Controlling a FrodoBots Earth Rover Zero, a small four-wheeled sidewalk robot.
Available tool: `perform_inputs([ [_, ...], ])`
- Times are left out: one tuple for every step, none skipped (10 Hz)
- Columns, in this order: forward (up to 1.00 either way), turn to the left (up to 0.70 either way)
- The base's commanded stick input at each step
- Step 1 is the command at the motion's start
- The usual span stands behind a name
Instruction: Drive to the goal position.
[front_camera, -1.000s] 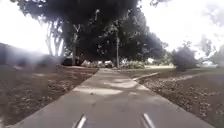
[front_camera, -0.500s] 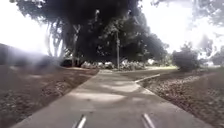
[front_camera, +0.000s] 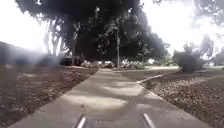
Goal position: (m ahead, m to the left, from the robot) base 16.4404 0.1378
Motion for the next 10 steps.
perform_inputs([
  [0.7,0.0],
  [0.7,0.0],
  [0.7,0.0],
  [0.7,0.0],
  [0.7,0.0],
  [0.7,0.0],
  [0.7,0.0],
  [0.7,0.0],
  [0.7,0.0],
  [0.7,0.0],
])
